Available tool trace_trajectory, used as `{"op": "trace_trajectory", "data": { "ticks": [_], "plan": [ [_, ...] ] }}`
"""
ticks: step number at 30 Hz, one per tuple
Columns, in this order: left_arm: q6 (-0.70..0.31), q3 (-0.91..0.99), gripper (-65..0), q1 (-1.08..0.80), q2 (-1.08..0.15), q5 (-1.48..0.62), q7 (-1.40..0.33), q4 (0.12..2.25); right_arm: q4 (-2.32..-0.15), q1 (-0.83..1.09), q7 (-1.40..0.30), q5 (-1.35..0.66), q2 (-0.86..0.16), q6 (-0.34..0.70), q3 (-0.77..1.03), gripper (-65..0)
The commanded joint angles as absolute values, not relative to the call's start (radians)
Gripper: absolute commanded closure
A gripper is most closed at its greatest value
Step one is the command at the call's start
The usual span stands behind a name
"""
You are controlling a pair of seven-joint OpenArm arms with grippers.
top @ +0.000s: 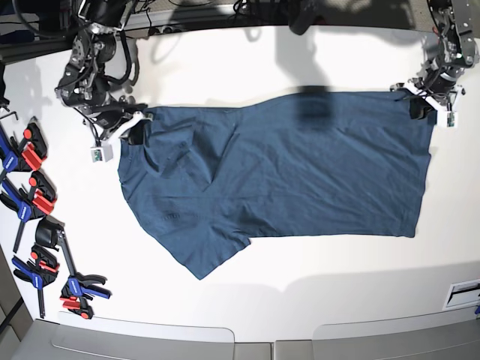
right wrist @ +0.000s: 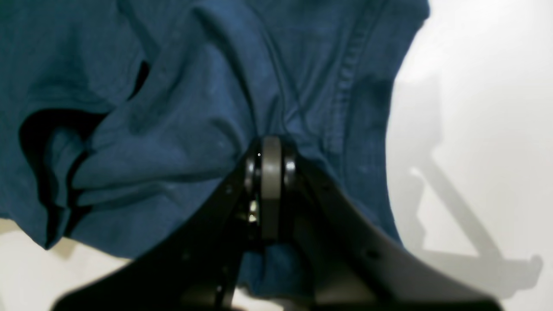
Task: Fold the T-shirt properly
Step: 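Pull the grasped shirt edge toward the robot with both grippers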
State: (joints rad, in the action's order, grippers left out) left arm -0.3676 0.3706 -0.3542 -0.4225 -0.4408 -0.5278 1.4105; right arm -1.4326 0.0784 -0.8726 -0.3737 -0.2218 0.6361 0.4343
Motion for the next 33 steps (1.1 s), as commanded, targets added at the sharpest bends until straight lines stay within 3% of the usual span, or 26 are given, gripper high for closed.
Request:
{"op": "trace_trajectory", "data": {
  "ticks": [1, 15, 33],
  "plan": [
    [-0.340, 0.373, -3.5, -0.363, -0.433, -0.382, -0.632, 1.397, -1.446, 0.070, -0.857, -0.391, -0.236, 0.642, 0.437, 0.0],
    [-0.340, 0.373, -3.5, -0.369, -0.435, -0.387, -0.712, 1.398, -1.446, 0.150, -0.892, -0.326, -0.270, 0.595, 0.440, 0.0],
    [-0.340, 0.373, -3.5, -0.614, -0.435, -0.439, -0.785, 1.604, -1.448, 0.250, -1.085, -0.593, -0.283, 0.648, 0.617, 0.0]
  ]
}}
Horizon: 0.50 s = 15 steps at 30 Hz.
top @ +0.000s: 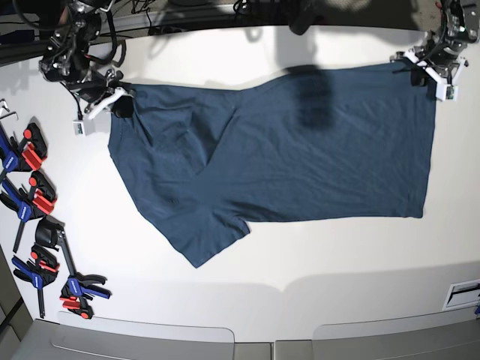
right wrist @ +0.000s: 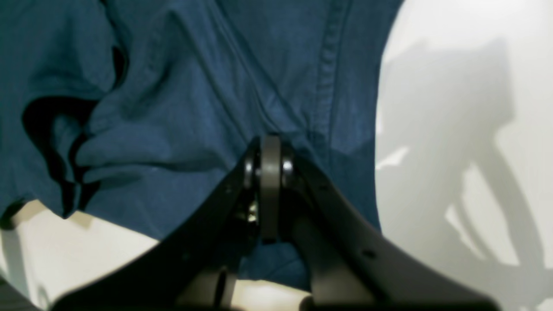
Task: Fold the T-shirt properly
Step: 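Pull the grasped shirt edge toward the robot with both grippers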
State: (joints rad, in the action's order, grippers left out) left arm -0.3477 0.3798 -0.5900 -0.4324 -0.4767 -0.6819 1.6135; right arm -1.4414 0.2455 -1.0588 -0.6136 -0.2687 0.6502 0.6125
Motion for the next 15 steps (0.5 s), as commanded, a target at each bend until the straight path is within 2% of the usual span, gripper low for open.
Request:
{"op": "trace_trajectory", "data": {
  "ticks": [1, 15],
  "plan": [
    [-0.340, 0.374, -3.5, -0.628, -0.435, -0.439, -0.785, 1.612, -1.448, 0.258, -1.095, -0.612, -0.283, 0.656, 0.628, 0.0],
    [-0.340, 0.374, -3.5, -0.724, -0.435, -0.438, -0.789, 1.619, -1.454, 0.449, -1.126, -0.693, -0.311, 0.670, 0.649, 0.0]
  ]
}}
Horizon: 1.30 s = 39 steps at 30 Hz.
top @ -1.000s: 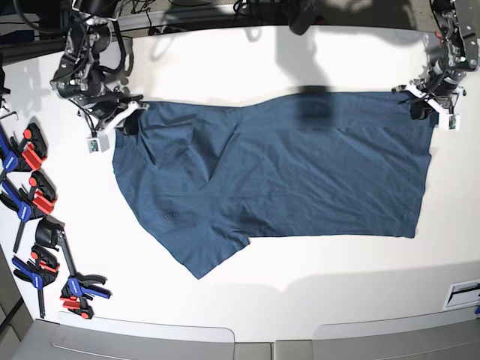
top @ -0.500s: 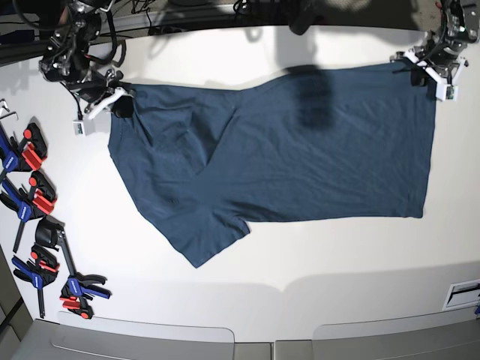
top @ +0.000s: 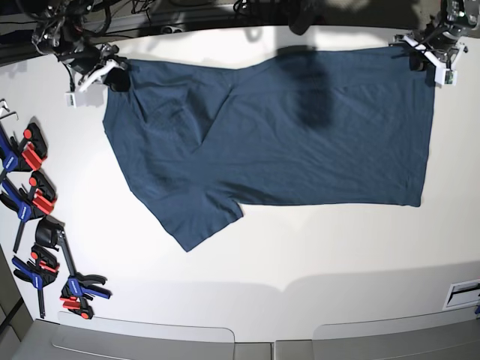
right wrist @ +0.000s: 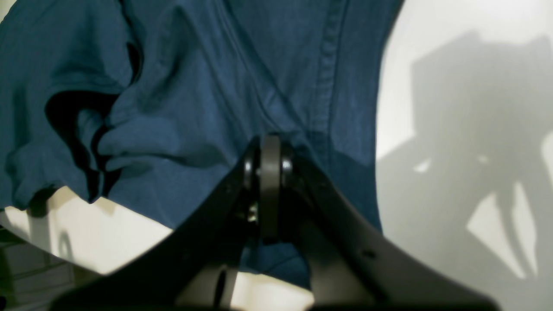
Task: Fold the T-shirt properly
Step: 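Pull the grasped shirt edge toward the robot with both grippers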
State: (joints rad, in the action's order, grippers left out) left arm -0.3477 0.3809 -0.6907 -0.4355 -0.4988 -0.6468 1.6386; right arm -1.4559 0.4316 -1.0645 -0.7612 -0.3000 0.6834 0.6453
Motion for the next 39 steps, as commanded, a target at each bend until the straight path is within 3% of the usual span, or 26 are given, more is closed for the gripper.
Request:
{"op": "trace_trajectory", "data": {
  "ticks": [1, 12, 30, 39],
  "plan": [
    [-0.340, 0.374, -3.5, -0.733, -0.435, -0.439, -0.789, 1.619, -1.457, 0.461, -1.127, -0.692, -0.316, 0.670, 0.649, 0.0],
    [-0.340, 0.374, -3.5, -0.785, -0.435, -0.439, -0.794, 1.619, -1.586, 0.572, -1.137, -0.692, -0.327, 0.670, 0.653, 0.0],
    [-0.340, 0.407, -3.5, -0.825, -0.432, -0.438, -0.796, 1.639, -1.599, 0.565, -1.135, -0.692, -0.328, 0.669, 0.669, 0.0],
    [-0.340, 0.407, -3.5, -0.825, -0.433, -0.437, -0.788, 1.746, -1.670, 0.560, -1.134, -0.757, -0.387, 0.665, 0.669, 0.0]
  ]
}}
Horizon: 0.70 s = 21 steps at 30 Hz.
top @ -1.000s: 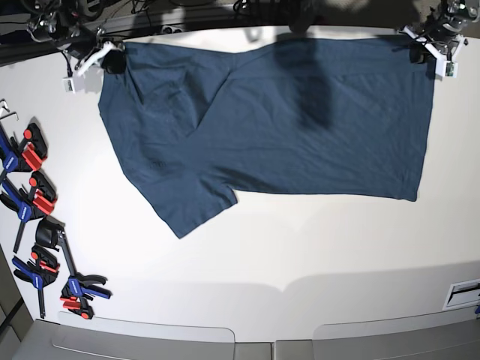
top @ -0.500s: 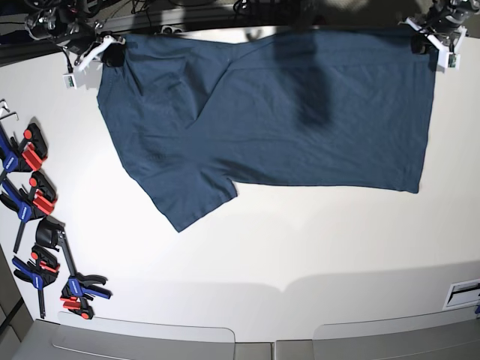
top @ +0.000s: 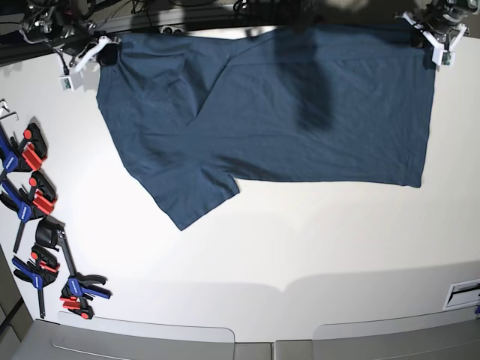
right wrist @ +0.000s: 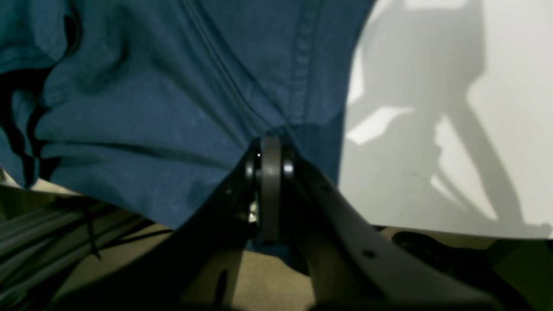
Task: Fold the T-shirt properly
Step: 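Pull the grasped shirt edge toward the robot with both grippers, then release the shirt and raise both grippers away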
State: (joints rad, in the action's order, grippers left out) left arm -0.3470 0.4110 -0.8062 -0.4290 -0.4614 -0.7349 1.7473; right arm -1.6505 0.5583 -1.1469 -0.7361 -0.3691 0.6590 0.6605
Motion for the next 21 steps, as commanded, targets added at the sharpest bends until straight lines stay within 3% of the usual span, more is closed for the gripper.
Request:
{"op": "trace_trajectory", "data": {
  "ticks": [1, 6, 13, 21],
  "plan": [
    [-0.340, 0.407, -3.5, -0.825, -0.433, -0.434, -0.785, 1.756, -1.679, 0.560, -1.134, -0.777, -0.398, 0.665, 0.669, 0.0],
    [-0.339, 0.407, -6.1, -0.825, -0.432, -0.389, -0.752, 1.796, -1.719, 0.544, -1.134, -0.818, -0.430, 0.665, 0.669, 0.0],
    [-0.329, 0.410, -22.9, -0.805, -0.433, -0.337, -0.731, 1.828, -1.728, 0.445, -1.135, -0.819, -0.432, 0.665, 0.673, 0.0],
    [-0.216, 0.413, -23.6, -0.762, -0.433, -0.202, -0.706, 1.833, -1.728, 0.293, -1.135, -0.819, -0.432, 0.665, 0.673, 0.0]
  ]
}}
